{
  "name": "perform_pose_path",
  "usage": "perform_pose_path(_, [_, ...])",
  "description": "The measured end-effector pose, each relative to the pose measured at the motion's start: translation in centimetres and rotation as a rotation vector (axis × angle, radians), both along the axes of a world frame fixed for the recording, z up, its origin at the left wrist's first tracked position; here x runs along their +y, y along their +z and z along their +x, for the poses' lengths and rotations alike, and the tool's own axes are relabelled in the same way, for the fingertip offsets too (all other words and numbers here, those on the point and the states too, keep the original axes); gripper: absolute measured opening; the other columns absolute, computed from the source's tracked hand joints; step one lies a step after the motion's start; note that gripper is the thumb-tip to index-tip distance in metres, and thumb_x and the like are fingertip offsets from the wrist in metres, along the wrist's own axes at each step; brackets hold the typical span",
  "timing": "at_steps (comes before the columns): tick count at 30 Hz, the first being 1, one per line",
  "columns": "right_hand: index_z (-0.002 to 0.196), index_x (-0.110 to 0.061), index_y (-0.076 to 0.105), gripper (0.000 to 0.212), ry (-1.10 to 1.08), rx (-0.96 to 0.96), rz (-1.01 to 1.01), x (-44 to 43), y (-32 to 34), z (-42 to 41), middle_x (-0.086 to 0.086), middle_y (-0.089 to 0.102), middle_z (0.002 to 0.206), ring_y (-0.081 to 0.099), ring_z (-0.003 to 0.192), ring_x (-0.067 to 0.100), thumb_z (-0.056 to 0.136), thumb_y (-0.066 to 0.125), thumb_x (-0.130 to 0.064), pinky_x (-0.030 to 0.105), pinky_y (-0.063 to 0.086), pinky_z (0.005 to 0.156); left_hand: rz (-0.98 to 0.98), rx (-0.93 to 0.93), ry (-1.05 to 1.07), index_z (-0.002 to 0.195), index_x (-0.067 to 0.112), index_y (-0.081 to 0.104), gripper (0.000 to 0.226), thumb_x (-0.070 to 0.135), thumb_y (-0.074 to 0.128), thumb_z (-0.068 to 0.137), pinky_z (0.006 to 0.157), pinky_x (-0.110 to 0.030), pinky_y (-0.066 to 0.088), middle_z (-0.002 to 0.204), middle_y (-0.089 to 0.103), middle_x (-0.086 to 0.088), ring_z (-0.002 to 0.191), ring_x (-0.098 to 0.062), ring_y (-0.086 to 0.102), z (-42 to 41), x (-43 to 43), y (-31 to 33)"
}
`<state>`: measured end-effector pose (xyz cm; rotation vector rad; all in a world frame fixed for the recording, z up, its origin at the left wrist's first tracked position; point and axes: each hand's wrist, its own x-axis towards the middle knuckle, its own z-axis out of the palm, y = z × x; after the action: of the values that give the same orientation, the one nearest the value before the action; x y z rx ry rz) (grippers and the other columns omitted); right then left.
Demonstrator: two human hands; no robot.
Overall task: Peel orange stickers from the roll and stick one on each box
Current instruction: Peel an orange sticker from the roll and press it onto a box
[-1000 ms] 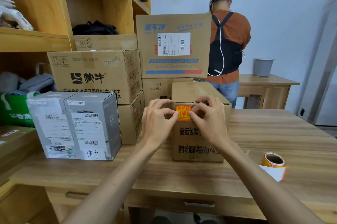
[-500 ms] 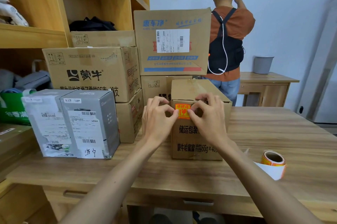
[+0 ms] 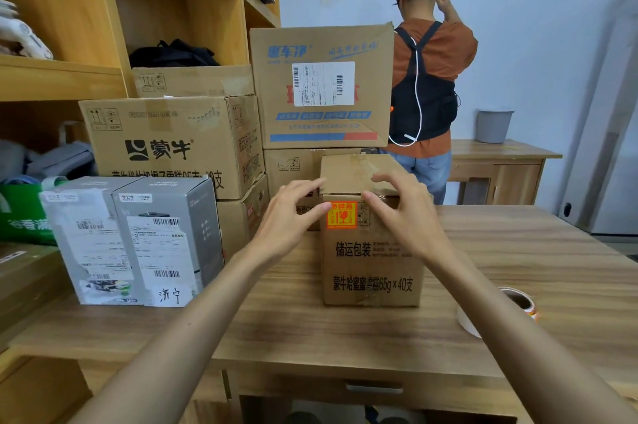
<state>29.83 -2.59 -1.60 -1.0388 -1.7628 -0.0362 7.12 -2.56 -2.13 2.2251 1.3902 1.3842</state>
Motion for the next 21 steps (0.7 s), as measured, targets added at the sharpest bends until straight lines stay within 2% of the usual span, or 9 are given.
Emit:
perform_pose_path(3, [0.117, -0.027, 0.065, 0.038, -0.026, -0.113, -0.027, 0.6, 0.0, 0.2, -0.011, 0.065, 0.115, 0.056, 0.107, 0.01, 0.094, 0.055, -0.054, 0.047, 0.044, 0.098, -0.023, 0.013, -0.023, 0.131, 0.034, 0.066, 0.039, 0.045, 0.066, 0.094, 0.108, -0.044, 0.042, 0.133, 0.06, 0.016, 0.126, -0.006, 0.05, -0.4, 0.9, 0.3])
perform_pose_path(8, [0.107, -0.025, 0.066, 0.037, -0.098, -0.218, 0.037, 0.9, -0.3, -0.4, -0.012, 0.063, 0.106, 0.053, 0.1, 0.013, 0.089, 0.062, -0.057, 0.04, 0.039, 0.094, -0.014, -0.064, -0.024, 0.118, 0.03, 0.071, 0.033, 0.045, 0.073, 0.088, 0.092, -0.023, 0.041, 0.12, 0.062, 0.016, 0.114, 0.005, 0.053, -0.1, 1.5, -0.2])
perform_pose_path(15, [0.103, -0.025, 0.061, 0.035, -0.179, -0.267, 0.085, 1.6, -1.0, -1.0, -0.009, 0.061, 0.103, 0.051, 0.098, 0.015, 0.09, 0.059, -0.057, 0.037, 0.034, 0.087, 0.013, -0.088, -0.037, 0.113, 0.027, 0.071, 0.027, 0.04, 0.074, 0.089, 0.086, -0.019, 0.038, 0.119, 0.061, 0.012, 0.112, 0.004, 0.054, -0.1, 1.6, -0.5])
perform_pose_path(17, [0.105, -0.024, 0.061, 0.039, -0.175, -0.285, 0.097, 1.6, -1.2, -0.8, -0.009, 0.06, 0.104, 0.05, 0.099, 0.015, 0.089, 0.058, -0.059, 0.036, 0.034, 0.088, 0.022, -0.063, -0.058, 0.118, 0.028, 0.069, 0.031, 0.04, 0.074, 0.09, 0.087, -0.02, 0.039, 0.121, 0.06, 0.013, 0.115, 0.002, 0.053, -0.4, 1.6, -0.7])
perform_pose_path(21, [0.109, -0.023, 0.06, 0.046, -0.168, -0.322, 0.106, 1.7, -1.6, -0.3, -0.008, 0.059, 0.105, 0.05, 0.099, 0.016, 0.085, 0.059, -0.062, 0.035, 0.033, 0.089, 0.04, -0.028, -0.095, 0.127, 0.027, 0.066, 0.038, 0.035, 0.073, 0.091, 0.1, -0.024, 0.041, 0.128, 0.059, 0.013, 0.123, -0.003, 0.052, -0.6, 1.6, -1.3])
